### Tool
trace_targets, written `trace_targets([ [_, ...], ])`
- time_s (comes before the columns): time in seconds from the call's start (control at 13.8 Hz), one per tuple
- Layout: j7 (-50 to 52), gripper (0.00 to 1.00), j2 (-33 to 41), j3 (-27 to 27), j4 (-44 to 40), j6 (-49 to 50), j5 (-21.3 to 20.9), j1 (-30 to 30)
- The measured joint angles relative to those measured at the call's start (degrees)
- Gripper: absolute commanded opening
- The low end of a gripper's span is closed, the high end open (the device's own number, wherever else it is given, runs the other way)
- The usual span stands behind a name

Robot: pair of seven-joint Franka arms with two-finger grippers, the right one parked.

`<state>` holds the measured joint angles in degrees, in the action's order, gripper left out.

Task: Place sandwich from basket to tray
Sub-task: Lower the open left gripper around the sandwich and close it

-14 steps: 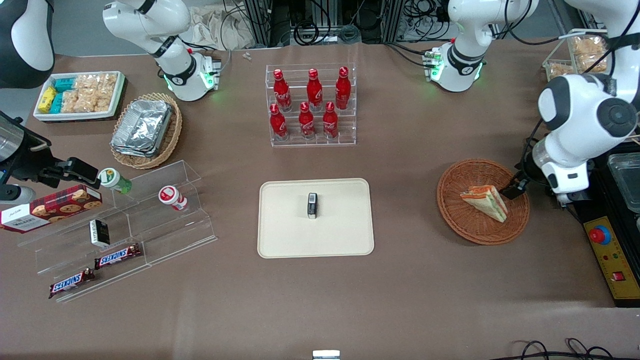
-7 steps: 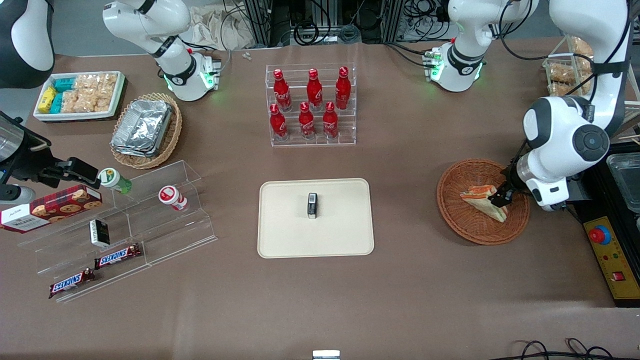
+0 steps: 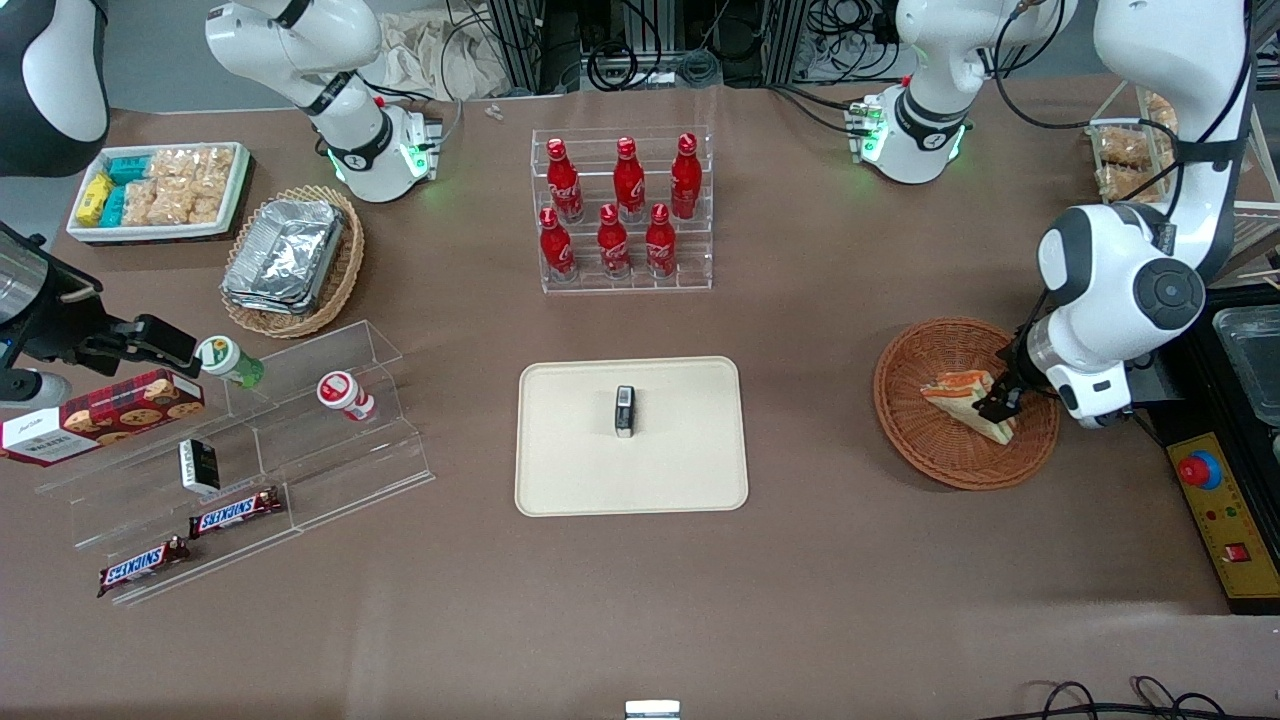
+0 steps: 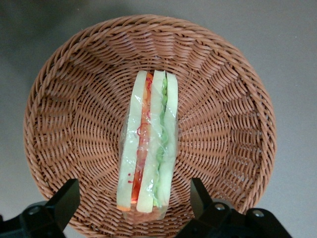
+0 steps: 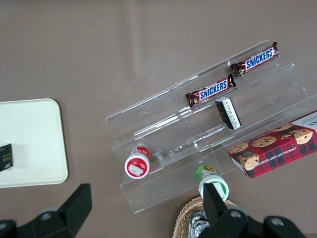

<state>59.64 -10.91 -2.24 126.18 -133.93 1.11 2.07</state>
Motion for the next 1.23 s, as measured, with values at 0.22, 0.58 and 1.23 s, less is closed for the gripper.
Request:
trace_targets([
  [0.22, 0.0, 0.99, -0.4, 0.0, 1.1, -1.7, 0.0, 0.0],
  [0.58, 0.0, 0.99, -0.9, 0.0, 3.4, -5.5, 0.1, 0.0],
  [1.23, -0.1, 0.28, -2.4, 0.0, 4.3, -8.4, 0.2, 0.0],
])
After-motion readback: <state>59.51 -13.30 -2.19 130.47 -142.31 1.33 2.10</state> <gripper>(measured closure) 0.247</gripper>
